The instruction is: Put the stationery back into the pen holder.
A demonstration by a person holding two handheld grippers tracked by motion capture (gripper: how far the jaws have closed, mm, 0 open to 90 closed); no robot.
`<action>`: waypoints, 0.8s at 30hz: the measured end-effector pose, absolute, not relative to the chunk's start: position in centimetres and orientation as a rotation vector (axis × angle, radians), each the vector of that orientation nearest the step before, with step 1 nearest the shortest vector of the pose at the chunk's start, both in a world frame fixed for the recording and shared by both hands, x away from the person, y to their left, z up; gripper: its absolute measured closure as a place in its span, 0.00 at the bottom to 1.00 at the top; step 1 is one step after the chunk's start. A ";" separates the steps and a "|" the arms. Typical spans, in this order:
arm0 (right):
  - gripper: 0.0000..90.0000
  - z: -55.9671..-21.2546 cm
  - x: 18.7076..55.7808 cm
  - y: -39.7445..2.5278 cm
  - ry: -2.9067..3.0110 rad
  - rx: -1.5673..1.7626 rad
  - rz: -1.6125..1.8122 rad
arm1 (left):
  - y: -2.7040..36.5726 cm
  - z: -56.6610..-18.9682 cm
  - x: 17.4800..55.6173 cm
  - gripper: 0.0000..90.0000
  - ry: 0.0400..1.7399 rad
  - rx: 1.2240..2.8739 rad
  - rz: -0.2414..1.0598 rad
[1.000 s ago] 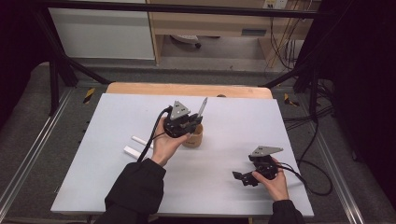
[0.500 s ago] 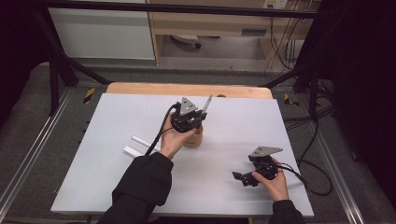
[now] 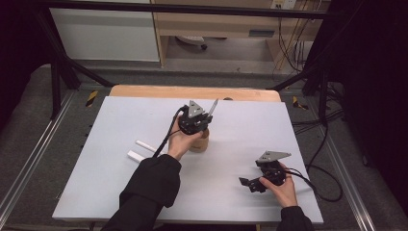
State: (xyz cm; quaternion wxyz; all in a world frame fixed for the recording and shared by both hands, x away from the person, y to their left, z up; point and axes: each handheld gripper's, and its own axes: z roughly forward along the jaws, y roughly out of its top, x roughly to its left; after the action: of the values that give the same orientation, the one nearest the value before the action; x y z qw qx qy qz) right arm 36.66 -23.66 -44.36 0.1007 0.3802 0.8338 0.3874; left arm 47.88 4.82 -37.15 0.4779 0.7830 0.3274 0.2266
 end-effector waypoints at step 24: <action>0.01 -44.5 36.7 -23.6 2.472 1.112 1.136 | 5.8 -38.8 47.6 0.87 0.774 1.970 0.515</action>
State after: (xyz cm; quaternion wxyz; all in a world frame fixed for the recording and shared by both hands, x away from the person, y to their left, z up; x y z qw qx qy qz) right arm 36.69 -23.57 -44.52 0.1010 0.3766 0.8367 0.3846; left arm 47.58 5.77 -38.82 0.4633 0.8014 0.3151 0.2094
